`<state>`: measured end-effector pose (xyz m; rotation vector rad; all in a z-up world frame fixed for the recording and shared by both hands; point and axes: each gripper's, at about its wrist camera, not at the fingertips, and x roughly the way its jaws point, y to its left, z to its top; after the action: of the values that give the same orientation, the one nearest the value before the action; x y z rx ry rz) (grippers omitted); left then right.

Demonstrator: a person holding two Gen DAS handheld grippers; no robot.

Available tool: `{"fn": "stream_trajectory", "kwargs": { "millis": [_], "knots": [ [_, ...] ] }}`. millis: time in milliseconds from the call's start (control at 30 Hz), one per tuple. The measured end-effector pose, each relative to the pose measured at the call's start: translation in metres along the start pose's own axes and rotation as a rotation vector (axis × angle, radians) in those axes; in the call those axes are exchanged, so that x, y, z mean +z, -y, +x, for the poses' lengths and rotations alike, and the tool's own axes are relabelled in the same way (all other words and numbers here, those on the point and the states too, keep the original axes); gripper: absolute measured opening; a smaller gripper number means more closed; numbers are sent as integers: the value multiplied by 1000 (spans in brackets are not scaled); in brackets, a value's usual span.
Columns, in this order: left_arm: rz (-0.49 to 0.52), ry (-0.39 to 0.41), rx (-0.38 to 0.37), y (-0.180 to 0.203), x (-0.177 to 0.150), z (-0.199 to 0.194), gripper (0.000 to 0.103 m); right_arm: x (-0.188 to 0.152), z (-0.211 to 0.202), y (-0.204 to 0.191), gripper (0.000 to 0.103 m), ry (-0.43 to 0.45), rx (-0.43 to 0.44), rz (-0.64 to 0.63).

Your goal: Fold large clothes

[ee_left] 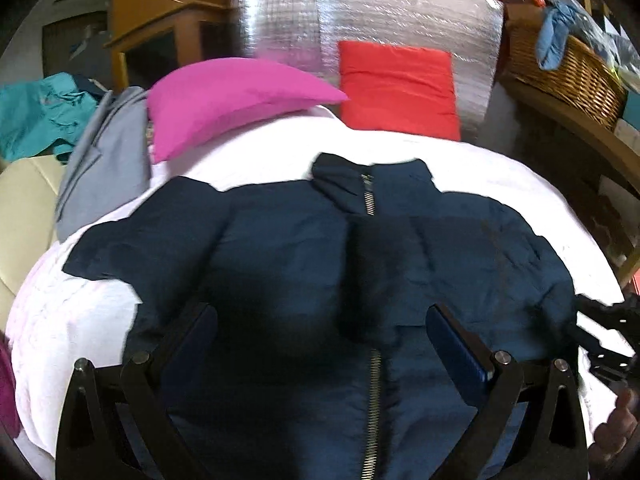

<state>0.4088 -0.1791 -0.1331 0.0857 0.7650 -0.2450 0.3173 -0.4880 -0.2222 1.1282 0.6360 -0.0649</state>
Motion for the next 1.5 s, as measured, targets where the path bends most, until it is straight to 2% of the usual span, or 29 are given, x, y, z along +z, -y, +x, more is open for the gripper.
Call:
{"fn": "stream_trajectory", "kwargs": {
  "millis": [67, 100, 167, 200, 333, 433, 500, 600, 667, 700, 733, 767, 800, 833, 933, 1067, 1333, 1500],
  "knots": [
    [11, -13, 14, 14, 4, 4, 103, 3, 15, 4, 39, -55, -31, 46],
    [24, -24, 13, 22, 7, 7, 103, 3, 19, 5, 39, -69, -53, 59],
    [60, -52, -2, 42, 11, 11, 103, 2, 28, 8, 26, -95, -106, 90],
    [74, -60, -10, 52, 13, 13, 103, 3, 29, 11, 25, -106, -119, 104],
    [152, -47, -31, 87, 7, 17, 103, 6, 28, 16, 25, -124, -100, 140],
    [227, -49, 2, 103, 1, 29, 103, 4, 25, 15, 25, -131, -93, 139],
    [237, -45, 26, 107, 0, 37, 103, 5, 16, 10, 29, -112, -75, 115],
    [252, -55, 49, 109, 2, 49, 103, 7, 5, -1, 29, -71, -56, 48],
    [240, -52, 36, 106, 2, 54, 97, 10, 2, -7, 29, -37, -37, 42],
    [232, -56, 16, 105, 3, 60, 81, 11, 1, -5, 29, -35, -33, 46],
    [222, -72, -8, 103, 3, 64, 65, 11, 5, -4, 29, -43, -41, 50],
    [203, -92, -36, 99, 3, 68, 59, 11, 10, -3, 29, -55, -56, 54],
    [179, -98, -71, 95, 3, 69, 41, 10, 17, -1, 29, -74, -81, 63],
    [157, -99, -107, 91, 4, 68, 29, 8, 24, 1, 30, -90, -92, 74],
    [106, -93, -153, 77, 10, 61, 17, 7, 32, 6, 30, -120, -88, 102],
    [47, -74, -209, 50, 22, 43, 14, 6, 32, 4, 29, -113, -105, 89],
    [-117, -52, -289, -30, 43, 6, 14, 2, 27, -15, 29, -76, -148, 0],
    [-189, -83, -270, -70, 41, 8, 14, -1, 26, -27, 29, -58, -144, -59]
  ]
}}
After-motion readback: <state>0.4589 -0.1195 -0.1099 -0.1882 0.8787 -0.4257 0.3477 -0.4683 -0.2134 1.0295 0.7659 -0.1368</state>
